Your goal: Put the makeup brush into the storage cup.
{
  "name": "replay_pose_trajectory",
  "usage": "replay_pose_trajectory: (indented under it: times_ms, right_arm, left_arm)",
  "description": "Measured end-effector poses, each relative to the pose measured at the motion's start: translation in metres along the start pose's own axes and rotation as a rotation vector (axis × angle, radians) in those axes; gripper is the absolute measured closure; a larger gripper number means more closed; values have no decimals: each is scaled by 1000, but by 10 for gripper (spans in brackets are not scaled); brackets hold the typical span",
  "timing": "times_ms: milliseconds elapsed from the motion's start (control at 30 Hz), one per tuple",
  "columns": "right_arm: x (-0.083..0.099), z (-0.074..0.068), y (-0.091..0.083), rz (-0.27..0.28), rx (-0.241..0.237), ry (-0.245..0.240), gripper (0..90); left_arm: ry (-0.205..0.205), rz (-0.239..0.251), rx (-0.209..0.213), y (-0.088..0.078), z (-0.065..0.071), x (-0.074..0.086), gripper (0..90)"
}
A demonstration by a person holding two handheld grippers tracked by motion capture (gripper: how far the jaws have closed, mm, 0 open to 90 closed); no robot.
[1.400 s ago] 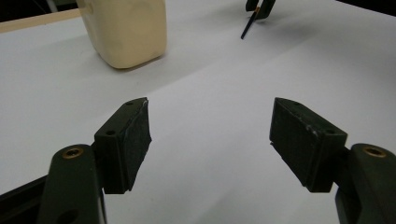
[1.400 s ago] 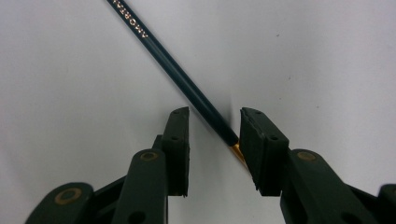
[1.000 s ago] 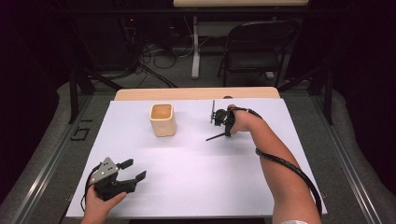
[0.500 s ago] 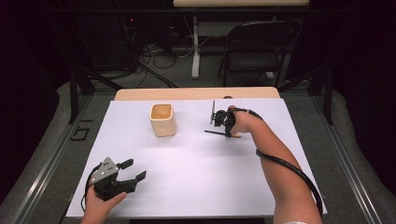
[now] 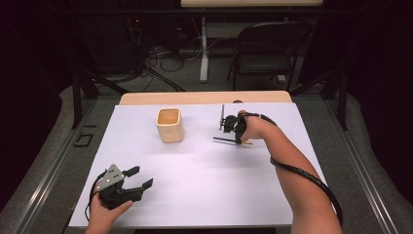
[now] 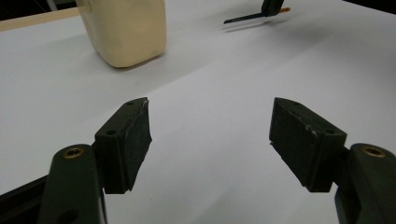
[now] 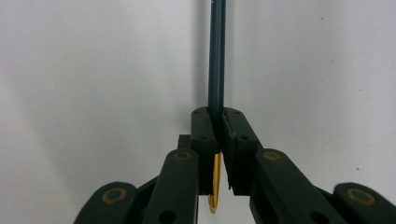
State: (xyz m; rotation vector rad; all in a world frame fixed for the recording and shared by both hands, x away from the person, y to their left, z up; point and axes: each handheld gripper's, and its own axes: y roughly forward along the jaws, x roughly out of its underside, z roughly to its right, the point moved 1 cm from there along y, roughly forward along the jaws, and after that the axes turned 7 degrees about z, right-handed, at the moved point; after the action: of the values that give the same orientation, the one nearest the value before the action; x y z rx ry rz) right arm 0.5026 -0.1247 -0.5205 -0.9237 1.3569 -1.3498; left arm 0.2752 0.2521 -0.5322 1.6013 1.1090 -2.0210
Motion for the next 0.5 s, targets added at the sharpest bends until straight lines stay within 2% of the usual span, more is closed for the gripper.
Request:
replay_pose_trajectory:
  times_ms: [33, 133, 200, 233, 300, 333, 367, 400, 433, 500]
  right_arm:
    - [0, -1, -1, 3, 1, 0, 837]
    - [0, -7, -2, 65, 12, 4, 837]
    - [-2, -10, -7, 25, 0, 3, 837]
    - [-2, -13, -8, 35, 3, 3, 837]
    - [-3, -17, -13, 16, -2, -11, 837]
    - [-1, -21, -8, 103, 22, -4, 837]
    - [-2, -23, -10, 92, 18, -9, 837]
    - [-3, -26, -16, 34, 2, -11, 837]
    - [-2, -29, -15, 71, 15, -11, 837]
    - [-2, -33, -20, 54, 7, -6, 837]
  left_arm:
    - [3, -1, 0, 0, 0, 0, 293]
    - [12, -6, 1, 1, 1, 0, 296]
    - [10, -2, -3, 1, 1, 0, 299]
    - [13, -3, -4, 1, 1, 0, 300]
    - [15, -5, -6, 1, 2, 0, 303]
    - [17, -6, -5, 1, 2, 0, 309]
    - [18, -8, -4, 2, 2, 0, 317]
    - [18, -8, -4, 2, 2, 0, 322]
    - [26, -16, -6, 2, 3, 0, 324]
    - [39, -17, -13, 3, 4, -1, 330]
